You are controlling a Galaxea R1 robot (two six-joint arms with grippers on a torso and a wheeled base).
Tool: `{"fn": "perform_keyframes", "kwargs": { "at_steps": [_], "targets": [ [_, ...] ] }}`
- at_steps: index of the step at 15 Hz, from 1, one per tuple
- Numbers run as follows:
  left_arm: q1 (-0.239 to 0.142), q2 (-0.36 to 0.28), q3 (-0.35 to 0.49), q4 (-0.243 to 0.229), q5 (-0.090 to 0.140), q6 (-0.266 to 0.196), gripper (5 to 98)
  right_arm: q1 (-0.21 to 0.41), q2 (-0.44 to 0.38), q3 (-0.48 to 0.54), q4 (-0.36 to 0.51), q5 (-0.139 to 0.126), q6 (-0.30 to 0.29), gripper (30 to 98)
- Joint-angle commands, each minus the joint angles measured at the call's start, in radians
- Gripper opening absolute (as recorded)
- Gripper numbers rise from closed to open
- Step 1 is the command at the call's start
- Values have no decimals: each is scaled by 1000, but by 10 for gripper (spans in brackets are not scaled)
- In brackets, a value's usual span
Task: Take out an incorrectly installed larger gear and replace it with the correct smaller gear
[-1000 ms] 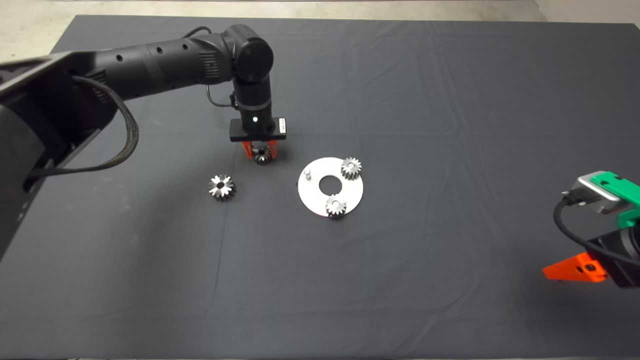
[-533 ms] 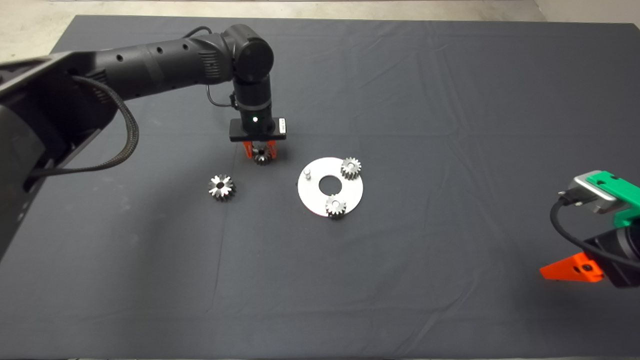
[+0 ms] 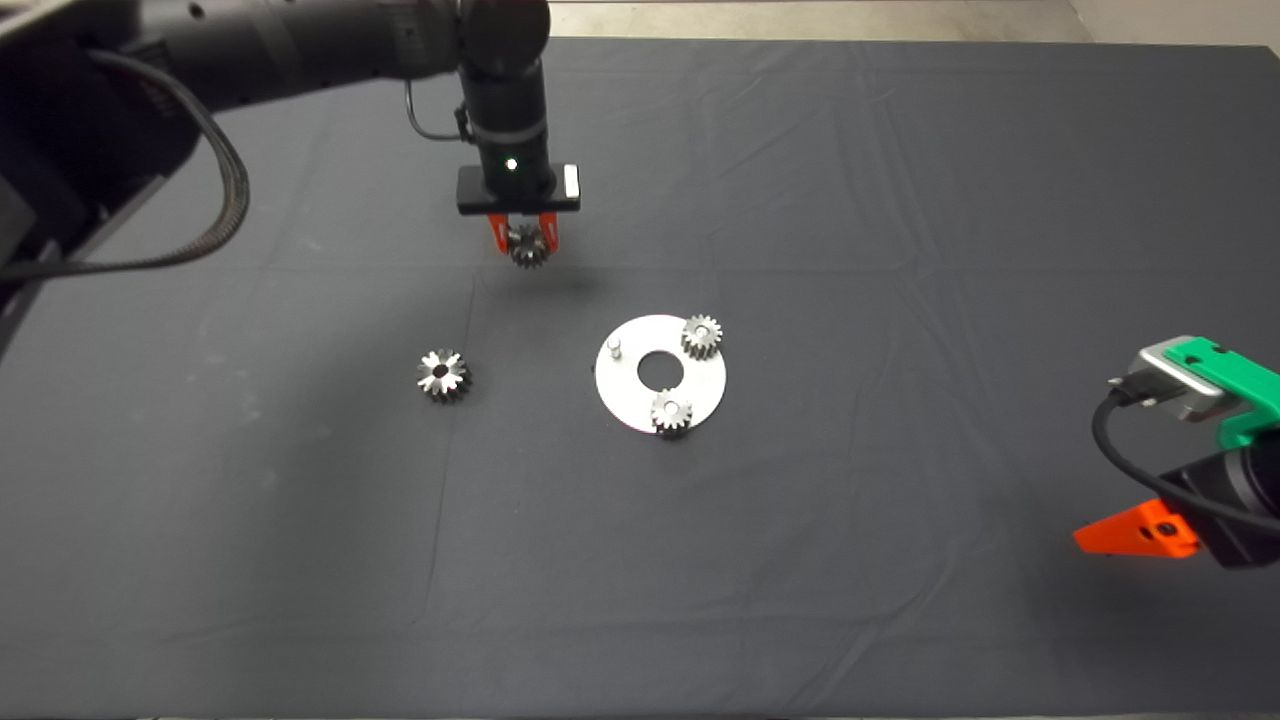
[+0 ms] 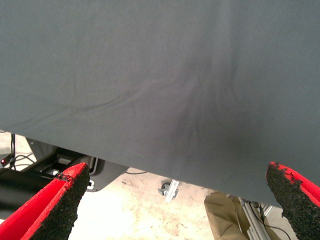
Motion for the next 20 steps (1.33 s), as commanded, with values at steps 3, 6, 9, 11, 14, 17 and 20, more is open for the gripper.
{"fn": "perform_keyframes", "kwargs": {
  "at_steps": [3,6,9,11,14,17,20],
  "targets": [
    [-22,14,189,-105,16,-39,319,29,77,-115,44,-92,4,934],
    [-22,15,330,-105,16,-134,317,29,114,-129,56,-91,4,934],
    [-22,5,427,-103,15,-198,317,29,157,-151,56,-89,4,934],
    [-20,15,433,-99,15,-214,316,34,169,-163,56,-89,4,934],
    [-11,15,423,-90,13,-229,316,82,175,-157,75,-89,4,934],
    [3,17,398,-44,13,-232,315,98,170,-135,99,-88,5,934],
    [15,18,382,-13,13,-225,315,98,167,-134,99,-88,5,934]
  ]
}}
